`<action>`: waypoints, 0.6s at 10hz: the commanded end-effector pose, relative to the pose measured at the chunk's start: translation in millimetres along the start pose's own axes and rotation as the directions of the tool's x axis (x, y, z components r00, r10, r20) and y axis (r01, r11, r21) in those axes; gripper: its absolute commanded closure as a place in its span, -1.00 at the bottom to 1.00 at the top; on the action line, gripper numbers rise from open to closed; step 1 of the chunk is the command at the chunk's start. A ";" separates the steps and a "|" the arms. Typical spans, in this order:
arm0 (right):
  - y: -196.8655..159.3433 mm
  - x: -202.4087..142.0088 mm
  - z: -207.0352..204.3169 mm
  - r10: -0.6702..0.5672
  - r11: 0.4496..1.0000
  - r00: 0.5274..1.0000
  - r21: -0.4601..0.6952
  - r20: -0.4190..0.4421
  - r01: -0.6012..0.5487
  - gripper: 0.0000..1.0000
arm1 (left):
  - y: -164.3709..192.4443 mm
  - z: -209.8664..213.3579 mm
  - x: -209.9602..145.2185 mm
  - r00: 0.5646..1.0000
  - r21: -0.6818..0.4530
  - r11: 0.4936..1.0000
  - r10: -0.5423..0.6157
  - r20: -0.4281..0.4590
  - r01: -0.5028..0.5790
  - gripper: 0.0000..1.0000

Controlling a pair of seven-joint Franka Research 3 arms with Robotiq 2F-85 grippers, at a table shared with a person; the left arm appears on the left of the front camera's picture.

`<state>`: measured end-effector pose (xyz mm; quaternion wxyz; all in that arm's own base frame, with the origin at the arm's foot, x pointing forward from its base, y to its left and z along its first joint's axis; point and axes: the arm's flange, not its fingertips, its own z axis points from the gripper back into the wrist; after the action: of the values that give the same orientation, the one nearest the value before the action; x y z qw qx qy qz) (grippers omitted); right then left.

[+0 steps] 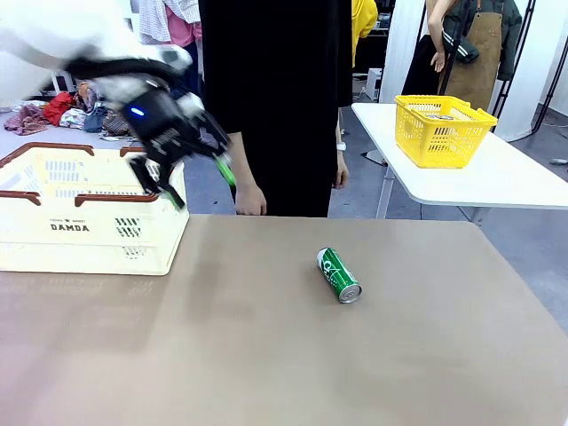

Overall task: Place the drinks into the Shopping basket.
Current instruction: Pick up one drink and place it into the Shopping basket.

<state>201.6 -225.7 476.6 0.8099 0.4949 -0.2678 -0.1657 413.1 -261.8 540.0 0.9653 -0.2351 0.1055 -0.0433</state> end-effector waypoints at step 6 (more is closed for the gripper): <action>0.8 1.8 1.1 0.022 1.000 1.000 0.022 0.007 -0.022 -1.00 | -79.1 -121.1 61.5 0.996 0.354 0.933 -0.037 -0.087 0.065 -1.00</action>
<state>201.6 -225.8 476.6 0.8099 0.4948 -0.2679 -0.1659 441.7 -422.3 447.3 0.9811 -0.0487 0.1480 -0.1151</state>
